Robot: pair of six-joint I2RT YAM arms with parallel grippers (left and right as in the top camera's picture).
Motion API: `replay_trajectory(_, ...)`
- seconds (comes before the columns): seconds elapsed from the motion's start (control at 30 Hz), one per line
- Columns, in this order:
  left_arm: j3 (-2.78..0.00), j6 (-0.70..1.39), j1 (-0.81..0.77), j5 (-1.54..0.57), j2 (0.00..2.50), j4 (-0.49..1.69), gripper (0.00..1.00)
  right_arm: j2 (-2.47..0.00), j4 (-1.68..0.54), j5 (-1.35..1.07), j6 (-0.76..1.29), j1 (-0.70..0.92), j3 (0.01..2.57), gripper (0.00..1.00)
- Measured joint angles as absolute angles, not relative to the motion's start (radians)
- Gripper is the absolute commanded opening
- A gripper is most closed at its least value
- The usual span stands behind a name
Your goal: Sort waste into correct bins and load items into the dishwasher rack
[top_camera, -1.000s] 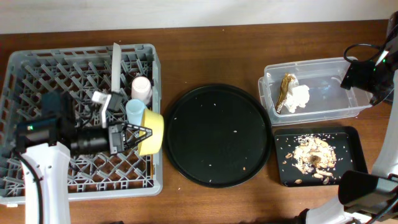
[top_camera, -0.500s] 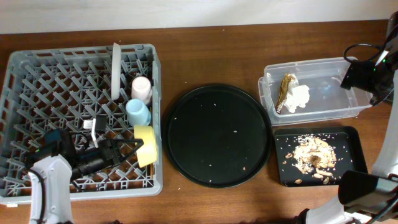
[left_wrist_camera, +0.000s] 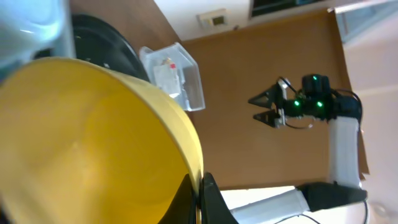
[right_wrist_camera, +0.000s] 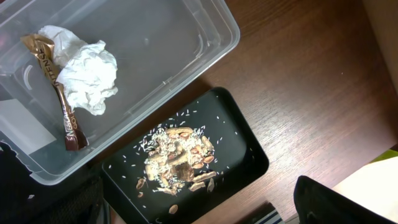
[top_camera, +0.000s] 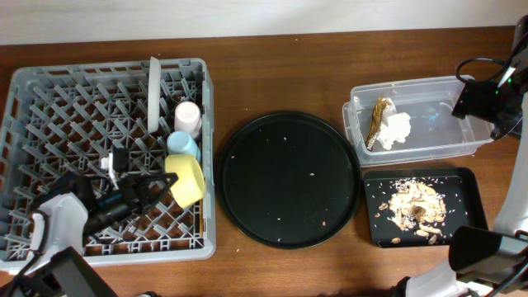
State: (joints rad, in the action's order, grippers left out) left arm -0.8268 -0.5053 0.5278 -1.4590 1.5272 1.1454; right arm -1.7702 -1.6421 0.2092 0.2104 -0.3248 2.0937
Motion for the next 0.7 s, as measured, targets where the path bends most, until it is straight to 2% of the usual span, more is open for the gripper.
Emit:
replay_trajectory(0.07,-0.827,-0.505,0.565,-1.430,1.528,1.147,0.07,-1.770,-1.642,0.209,0.210,-0.325,2.094,0.99)
replay_trajectory(0.13,-0.826,-0.505,0.613,-1.378,1.530,1.153,0.24,-1.770,-1.642,0.209,0.210,-0.325,2.094,0.99)
replay_trajectory(0.23,-0.826,-0.505,0.672,-1.301,1.530,1.159,0.38,-1.770,-1.642,0.209,0.210,-0.325,2.094,0.99)
replay_trajectory(0.37,-0.831,-0.505,0.716,-1.231,1.531,1.186,0.66,-1.770,-1.642,0.209,0.210,-0.325,2.094,0.99)
replay_trajectory(0.4,-0.841,-0.501,0.723,-1.213,1.532,1.205,0.87,-1.770,-1.642,0.209,0.210,-0.325,2.094,0.99)
replay_trajectory(0.43,-0.862,-0.497,0.730,-1.193,1.532,1.230,0.99,-1.770,-1.642,0.209,0.210,-0.325,2.094,0.99)
replay_trajectory(0.57,-0.995,-0.501,0.751,-1.153,1.531,1.328,0.99,-1.770,-1.642,0.209,0.210,-0.325,2.094,0.99)
replay_trajectory(0.7,-1.065,-0.501,0.751,-1.154,1.516,1.304,0.99,-1.770,-1.642,0.209,0.209,-0.325,2.094,0.99)
